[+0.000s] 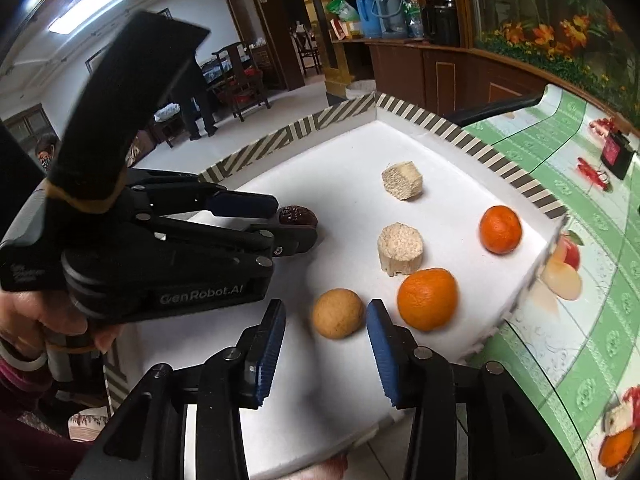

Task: Organize fruits
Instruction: 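Lower both tools into the tray and open them to release the fruits, then move both open tools back over the fruit cluster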

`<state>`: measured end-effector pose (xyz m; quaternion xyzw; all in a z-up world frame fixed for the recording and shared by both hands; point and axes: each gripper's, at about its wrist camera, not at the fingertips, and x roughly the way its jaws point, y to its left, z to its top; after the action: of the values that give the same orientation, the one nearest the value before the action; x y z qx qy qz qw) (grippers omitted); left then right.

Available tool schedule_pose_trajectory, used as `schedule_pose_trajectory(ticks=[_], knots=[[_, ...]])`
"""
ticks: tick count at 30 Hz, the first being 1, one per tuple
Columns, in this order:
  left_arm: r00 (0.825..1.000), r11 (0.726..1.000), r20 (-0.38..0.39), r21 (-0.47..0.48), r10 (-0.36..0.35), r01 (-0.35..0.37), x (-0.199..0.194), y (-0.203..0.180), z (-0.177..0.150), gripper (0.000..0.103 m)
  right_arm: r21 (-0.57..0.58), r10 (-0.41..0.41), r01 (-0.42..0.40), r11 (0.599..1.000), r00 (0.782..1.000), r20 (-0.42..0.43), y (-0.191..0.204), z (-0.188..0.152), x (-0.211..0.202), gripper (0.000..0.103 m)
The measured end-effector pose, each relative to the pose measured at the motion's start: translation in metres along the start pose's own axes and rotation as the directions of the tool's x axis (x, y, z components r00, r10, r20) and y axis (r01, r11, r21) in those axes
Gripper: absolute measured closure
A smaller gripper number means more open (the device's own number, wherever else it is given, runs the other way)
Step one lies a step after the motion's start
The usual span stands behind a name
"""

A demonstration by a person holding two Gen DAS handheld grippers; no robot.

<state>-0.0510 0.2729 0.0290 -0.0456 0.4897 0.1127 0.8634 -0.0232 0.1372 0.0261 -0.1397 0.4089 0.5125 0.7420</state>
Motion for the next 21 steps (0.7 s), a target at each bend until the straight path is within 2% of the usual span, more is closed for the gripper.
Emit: schedule_pose_trajectory(ticks=[3, 5, 6, 13, 21], knots=[[1.000, 1.000, 0.025, -0.011, -0.007, 0.007, -0.009, 0.000, 0.000, 0.059, 0.022, 0.013, -0.014, 1.000, 0.999, 0.043, -0.003, -0.003, -0.017, 0.062], [0.999, 1.000, 0.040, -0.022, -0.020, 0.021, -0.015, 0.001, 0.000, 0.039, 0.040, 0.013, -0.015, 0.999, 0.998, 0.064, -0.006, -0.004, -0.027, 0.062], [0.998, 0.999, 0.052, -0.030, -0.034, 0.035, -0.019, 0.001, 0.000, 0.036, 0.051, 0.012, -0.016, 0.999, 0.997, 0.074, -0.008, -0.005, -0.031, 0.062], [0.994, 0.993, 0.069, -0.071, -0.087, 0.092, -0.030, 0.001, -0.002, 0.036, 0.100, -0.030, 0.020, 0.995, 0.994, 0.107, -0.021, -0.017, -0.057, 0.062], [0.985, 0.992, 0.122, -0.024, -0.124, 0.128, -0.050, -0.029, -0.002, 0.036, 0.186, -0.134, 0.108, 0.977, 0.982, 0.132, -0.051, -0.056, -0.097, 0.062]])
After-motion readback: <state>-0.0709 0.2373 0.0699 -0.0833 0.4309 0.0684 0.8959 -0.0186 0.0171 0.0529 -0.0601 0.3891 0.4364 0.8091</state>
